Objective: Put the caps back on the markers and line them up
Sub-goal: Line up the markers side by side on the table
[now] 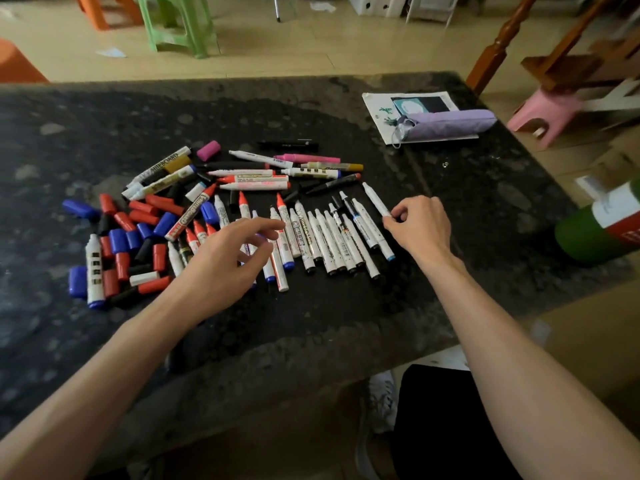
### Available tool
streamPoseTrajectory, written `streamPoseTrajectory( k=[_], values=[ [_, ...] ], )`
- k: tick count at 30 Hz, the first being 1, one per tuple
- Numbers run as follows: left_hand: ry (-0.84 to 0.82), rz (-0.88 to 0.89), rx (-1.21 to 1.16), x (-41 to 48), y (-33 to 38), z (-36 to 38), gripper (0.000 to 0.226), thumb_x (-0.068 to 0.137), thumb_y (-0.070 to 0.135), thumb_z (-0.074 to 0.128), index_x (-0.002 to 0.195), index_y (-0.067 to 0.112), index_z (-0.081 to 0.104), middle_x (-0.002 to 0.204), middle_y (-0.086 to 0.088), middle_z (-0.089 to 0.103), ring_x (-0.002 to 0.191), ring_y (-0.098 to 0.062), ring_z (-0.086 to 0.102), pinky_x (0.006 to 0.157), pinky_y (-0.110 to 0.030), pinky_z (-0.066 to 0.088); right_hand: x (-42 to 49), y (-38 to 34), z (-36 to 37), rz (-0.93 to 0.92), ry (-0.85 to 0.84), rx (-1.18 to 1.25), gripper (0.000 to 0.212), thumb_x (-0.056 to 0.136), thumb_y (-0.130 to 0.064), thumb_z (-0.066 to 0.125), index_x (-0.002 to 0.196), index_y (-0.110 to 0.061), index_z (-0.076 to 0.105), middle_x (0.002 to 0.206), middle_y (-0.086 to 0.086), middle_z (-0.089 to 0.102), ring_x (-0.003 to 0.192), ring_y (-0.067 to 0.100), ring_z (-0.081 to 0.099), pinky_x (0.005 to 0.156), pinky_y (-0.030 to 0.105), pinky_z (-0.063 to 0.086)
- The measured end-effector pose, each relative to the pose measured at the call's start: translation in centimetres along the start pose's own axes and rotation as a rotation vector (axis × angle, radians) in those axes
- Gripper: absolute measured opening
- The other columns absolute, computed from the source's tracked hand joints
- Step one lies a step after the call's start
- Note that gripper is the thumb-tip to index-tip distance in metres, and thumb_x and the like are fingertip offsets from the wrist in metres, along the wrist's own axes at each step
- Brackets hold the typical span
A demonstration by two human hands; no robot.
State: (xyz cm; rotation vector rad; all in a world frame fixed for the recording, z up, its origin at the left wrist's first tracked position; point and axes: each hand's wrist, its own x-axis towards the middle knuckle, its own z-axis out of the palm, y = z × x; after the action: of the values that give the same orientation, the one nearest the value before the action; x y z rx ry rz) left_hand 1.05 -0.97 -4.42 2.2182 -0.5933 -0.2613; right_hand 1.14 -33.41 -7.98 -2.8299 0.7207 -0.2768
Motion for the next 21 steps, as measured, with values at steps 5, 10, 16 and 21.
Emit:
streamPoseTrajectory(
  k=[5,10,16,21],
  values=[
    [0.007,-0.05,-0.04,0.0,-0.4,-0.3,0.032,0.104,0.024,0.053,0.133,0.035,0.061,0.114,0.02,0.065,0.107,0.0,0.062,0.08,-0.021,0.054,-1.9,-3.3,-1.8,-0.035,-0.028,0.315,0.019,0.092,-0.035,0.077,0.104,-0.02,0.078,0.085,-0.011,0.072,0.075,0.003,0.064,0.062,0.018,0.045],
    [0.12,-0.147,-0.076,0.1,-0.1,-0.5,0.026,0.106,0.038,0.048,0.12,0.027,0.067,0.099,0.011,0.073,0.089,-0.001,0.07,0.075,-0.027,0.058,-6.8,-10.3,-2.4,-0.349,-0.35,0.718,0.016,0.089,-0.036,0.081,0.099,-0.023,0.081,0.082,-0.012,0.075,0.075,0.004,0.067,0.064,0.016,0.049],
    [0.223,-0.285,-0.12,-0.1,-0.6,-1.5,0.035,0.103,0.036,0.056,0.077,0.014,0.066,0.059,0.008,0.063,0.05,-0.003,0.053,0.052,-0.02,0.041,-9.1,-13.7,-0.9,-0.49,-0.716,0.78,0.018,0.095,-0.037,0.074,0.107,-0.025,0.08,0.093,-0.013,0.077,0.089,0.001,0.071,0.082,0.025,0.058],
    [0.226,-0.278,0.001,-1.1,-1.5,-2.6,0.03,0.101,0.044,0.057,0.088,0.021,0.069,0.074,0.005,0.068,0.068,-0.016,0.066,0.065,-0.039,0.052,-4.8,-14.1,1.5,-0.415,-0.308,0.553,0.013,0.096,-0.028,0.072,0.107,-0.025,0.077,0.098,-0.013,0.072,0.088,0.002,0.066,0.081,0.031,0.055]
  ],
)
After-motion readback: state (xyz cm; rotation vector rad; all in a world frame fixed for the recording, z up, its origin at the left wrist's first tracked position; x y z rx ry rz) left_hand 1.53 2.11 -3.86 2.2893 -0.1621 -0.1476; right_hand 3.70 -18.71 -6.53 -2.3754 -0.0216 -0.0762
